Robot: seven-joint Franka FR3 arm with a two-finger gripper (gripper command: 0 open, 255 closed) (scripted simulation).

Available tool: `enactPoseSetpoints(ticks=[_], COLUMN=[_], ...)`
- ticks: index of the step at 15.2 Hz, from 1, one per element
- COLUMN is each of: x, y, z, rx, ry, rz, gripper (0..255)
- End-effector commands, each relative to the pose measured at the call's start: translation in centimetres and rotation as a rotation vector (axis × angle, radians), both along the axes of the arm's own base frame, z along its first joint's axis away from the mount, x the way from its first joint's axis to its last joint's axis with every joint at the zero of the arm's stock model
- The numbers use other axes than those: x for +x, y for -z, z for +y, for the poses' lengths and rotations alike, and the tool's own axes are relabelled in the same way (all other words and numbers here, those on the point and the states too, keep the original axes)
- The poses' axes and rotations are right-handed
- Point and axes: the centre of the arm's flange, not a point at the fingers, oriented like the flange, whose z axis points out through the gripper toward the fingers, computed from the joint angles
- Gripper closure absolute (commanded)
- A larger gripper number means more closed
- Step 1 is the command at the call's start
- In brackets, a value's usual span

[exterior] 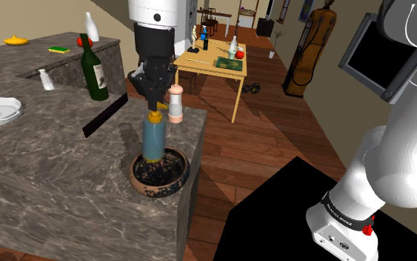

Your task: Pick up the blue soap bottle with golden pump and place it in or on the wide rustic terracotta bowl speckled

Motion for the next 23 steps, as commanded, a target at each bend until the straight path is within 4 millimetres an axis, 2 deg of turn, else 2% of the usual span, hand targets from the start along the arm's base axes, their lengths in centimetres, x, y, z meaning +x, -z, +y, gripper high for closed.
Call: enactPoseSetpoints(ticks=[1, 9, 17, 18, 23], x=[0.0, 0.0, 0.0, 0.0, 0.0], y=[1.1, 5.3, 5.5, 5.5, 5.5], z=[0.0, 0.0, 0.0, 0.0, 0.0], rx=[0.0, 0.0, 0.0, 0.0, 0.0], ry=[0.0, 0.0, 0.0, 0.0, 0.0], rz=[-0.001, -0.001, -0.001, -0.001, -0.001], gripper=[255, 255, 255, 0, 0])
